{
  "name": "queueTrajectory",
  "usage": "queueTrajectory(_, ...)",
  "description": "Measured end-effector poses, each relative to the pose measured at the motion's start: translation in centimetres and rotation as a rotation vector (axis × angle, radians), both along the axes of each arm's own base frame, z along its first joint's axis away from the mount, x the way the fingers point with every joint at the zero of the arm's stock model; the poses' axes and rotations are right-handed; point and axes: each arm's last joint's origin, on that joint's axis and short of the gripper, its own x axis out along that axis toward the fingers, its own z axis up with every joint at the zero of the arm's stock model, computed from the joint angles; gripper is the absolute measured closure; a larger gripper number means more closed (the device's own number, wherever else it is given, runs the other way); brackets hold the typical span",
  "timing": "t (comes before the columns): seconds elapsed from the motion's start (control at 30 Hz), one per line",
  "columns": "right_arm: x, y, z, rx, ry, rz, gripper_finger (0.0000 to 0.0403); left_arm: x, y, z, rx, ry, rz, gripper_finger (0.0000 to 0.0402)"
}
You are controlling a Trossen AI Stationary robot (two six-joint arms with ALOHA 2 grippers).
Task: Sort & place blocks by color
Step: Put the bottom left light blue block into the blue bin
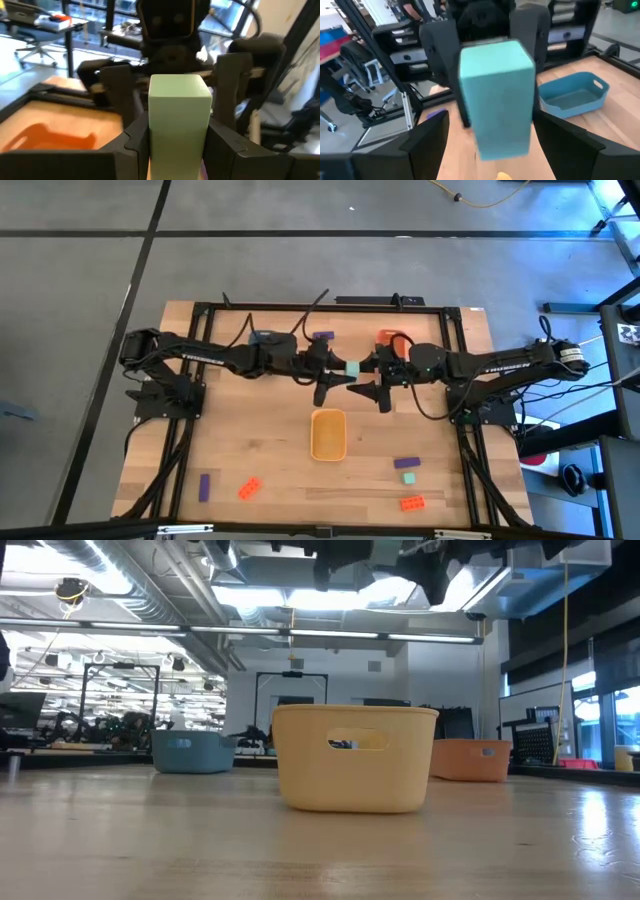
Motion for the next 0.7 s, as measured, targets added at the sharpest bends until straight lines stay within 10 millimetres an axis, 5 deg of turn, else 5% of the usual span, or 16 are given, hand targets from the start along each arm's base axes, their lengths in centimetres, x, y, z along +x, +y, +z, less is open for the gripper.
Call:
queueTrajectory(0.23, -0.4, 0.0, 0.0, -0.026, 0.024, 0.004, 0.0108, -2.7, 1.2, 1.2, 0.063, 0.146, 0.059, 0.0280)
queueTrajectory(0.37, -1.0, 0.0, 0.2, -0.026, 0.040, 0.004, 0.0108, -5.4, 3.2, 2.2, 0.130, 0.267, 0.240, 0.0280)
queueTrajectory(0.7, -1.8, -0.2, 0.7, -0.028, 0.039, -0.024, 0.0108, -12.3, 11.4, -1.5, -0.072, 0.832, 0.625, 0.0280)
